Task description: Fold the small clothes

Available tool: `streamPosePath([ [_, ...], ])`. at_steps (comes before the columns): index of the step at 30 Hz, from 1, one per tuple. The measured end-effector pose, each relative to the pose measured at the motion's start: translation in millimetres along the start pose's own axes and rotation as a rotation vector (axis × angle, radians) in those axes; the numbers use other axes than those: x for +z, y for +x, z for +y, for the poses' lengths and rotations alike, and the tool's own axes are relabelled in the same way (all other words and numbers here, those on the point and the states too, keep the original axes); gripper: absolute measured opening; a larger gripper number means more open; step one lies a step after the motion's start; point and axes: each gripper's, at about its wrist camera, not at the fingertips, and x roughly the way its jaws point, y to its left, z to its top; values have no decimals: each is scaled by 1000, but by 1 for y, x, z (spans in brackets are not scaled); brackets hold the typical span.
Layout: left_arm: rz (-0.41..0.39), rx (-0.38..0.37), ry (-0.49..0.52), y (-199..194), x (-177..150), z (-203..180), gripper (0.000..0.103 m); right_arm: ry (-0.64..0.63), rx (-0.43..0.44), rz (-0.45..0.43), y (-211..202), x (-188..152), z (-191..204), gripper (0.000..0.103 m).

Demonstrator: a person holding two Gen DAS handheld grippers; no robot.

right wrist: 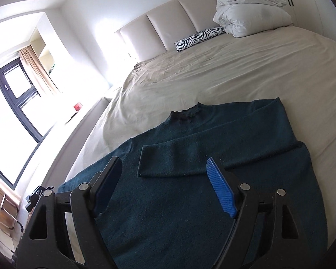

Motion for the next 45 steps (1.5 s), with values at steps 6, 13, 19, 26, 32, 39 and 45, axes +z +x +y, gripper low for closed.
streamPosePath([
  [6,9,15,338,-2,-58,-78,8,55,5,69,14,-8,-27,47],
  [13,159,-15,1065,25,-256,-190,9,132,73,113,25,-14,-56,47],
  [19,267,76,1590,57,-425,-157,9,248,164,244,61,-16,-81,47],
  [26,290,113,1638,55,-437,-131,14,375,285,423,131,-26,-86,47],
  [32,291,111,1627,58,-435,-137,17,447,366,550,189,-39,-61,47],
  [39,307,78,1538,36,-412,-135,63,407,348,602,212,-41,-44,11],
  [45,307,-14,1382,6,-358,-144,65,258,304,513,183,0,-35,7],
])
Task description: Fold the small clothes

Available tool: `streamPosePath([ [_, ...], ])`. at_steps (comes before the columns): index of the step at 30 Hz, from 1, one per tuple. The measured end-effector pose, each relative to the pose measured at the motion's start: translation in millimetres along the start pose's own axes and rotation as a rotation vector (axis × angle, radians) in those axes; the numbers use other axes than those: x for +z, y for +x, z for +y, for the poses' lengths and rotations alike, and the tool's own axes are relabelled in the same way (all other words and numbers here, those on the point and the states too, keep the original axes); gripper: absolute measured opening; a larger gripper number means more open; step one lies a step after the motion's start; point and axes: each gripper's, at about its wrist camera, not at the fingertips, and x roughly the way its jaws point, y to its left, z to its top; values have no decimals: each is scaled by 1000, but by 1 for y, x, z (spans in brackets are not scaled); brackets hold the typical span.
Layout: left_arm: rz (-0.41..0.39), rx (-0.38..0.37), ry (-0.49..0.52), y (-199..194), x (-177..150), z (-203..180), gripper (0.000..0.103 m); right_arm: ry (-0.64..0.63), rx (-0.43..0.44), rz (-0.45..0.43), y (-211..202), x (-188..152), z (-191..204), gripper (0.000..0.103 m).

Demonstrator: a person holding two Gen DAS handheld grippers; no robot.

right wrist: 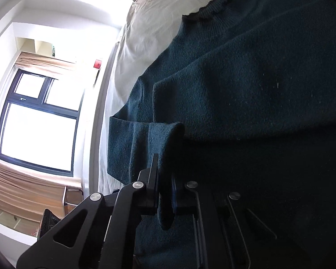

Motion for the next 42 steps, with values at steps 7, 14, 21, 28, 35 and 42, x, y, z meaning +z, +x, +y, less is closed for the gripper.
streamPosePath([
  [7,-40,24,-272,-5,31,93,65,-71,-71,-90,-58,46,5,7],
  [14,32,12,-379,42,64,140,65,-62,-199,-112,-75,80,-37,7],
  [21,149,-11,-395,105,83,141,64,-22,-247,-104,-70,84,-82,7],
  [28,202,-25,-448,144,87,150,49,2,-216,-114,-59,90,-104,7],
  [35,189,-19,-426,146,86,143,12,-48,-269,-123,-44,97,-95,7],
  [42,136,-2,-471,139,73,155,9,-38,-260,-169,-48,93,-93,7],
])
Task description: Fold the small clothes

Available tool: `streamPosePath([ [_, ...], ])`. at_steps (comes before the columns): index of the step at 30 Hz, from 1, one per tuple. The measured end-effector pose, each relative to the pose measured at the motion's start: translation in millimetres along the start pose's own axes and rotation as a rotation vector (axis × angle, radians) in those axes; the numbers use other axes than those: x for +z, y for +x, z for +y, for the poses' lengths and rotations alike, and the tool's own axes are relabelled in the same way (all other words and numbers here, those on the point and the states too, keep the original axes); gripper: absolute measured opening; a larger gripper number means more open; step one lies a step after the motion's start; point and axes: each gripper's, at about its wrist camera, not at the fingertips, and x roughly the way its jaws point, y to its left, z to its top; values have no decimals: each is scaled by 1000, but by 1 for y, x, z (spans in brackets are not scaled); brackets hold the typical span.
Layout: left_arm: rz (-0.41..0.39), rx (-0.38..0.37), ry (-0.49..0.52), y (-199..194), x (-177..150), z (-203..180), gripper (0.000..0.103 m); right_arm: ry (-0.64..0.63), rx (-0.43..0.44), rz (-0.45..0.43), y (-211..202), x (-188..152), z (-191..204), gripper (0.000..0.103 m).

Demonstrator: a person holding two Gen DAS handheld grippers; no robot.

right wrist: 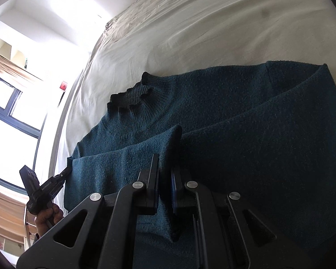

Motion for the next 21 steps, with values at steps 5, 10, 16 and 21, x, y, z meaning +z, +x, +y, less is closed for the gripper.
streamPosePath([
  [5,-8,38,43,8,4,-1,9,-10,-53,36,20,-1,-3,7],
  [10,-7,28,51,6,4,-1,10,27,-20,-3,18,-7,-9,7],
  [16,-100,73,87,-33,-7,-13,21,13,-16,-54,-2,-10,7,8],
  [21,-106,117,267,-43,-32,-46,23,31,-39,-18,0,-21,5,9],
])
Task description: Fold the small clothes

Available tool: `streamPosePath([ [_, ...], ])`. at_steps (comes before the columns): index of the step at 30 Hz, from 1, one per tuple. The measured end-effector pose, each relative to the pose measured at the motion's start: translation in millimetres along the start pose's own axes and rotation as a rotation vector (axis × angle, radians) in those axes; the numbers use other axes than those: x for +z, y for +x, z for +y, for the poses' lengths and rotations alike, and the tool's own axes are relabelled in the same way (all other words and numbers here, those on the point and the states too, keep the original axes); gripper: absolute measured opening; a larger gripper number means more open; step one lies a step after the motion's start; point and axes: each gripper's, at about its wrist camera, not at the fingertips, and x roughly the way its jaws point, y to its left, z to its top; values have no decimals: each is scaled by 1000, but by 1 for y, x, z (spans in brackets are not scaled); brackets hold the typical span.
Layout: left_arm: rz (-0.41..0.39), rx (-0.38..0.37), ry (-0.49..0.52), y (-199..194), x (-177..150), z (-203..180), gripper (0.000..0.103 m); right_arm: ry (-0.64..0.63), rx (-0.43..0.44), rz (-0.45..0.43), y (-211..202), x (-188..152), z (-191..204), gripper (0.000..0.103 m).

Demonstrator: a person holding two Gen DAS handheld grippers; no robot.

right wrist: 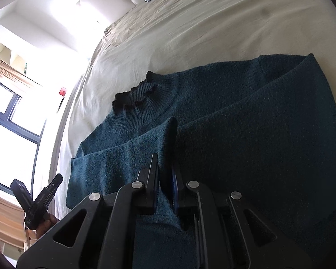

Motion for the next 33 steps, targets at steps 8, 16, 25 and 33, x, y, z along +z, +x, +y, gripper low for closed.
streamPosePath([
  [8,77,-6,-32,23,-20,12,26,141,31,-7,-1,3,-38,9],
  [16,7,46,9,-6,-19,0,26,101,-44,-137,-49,1,-30,9],
  [25,53,79,71,-3,-35,-4,45,-39,3,16,-1,-30,-1,8],
  [33,45,12,-11,-73,-67,17,54,-15,-60,-203,-98,-57,-20,13],
])
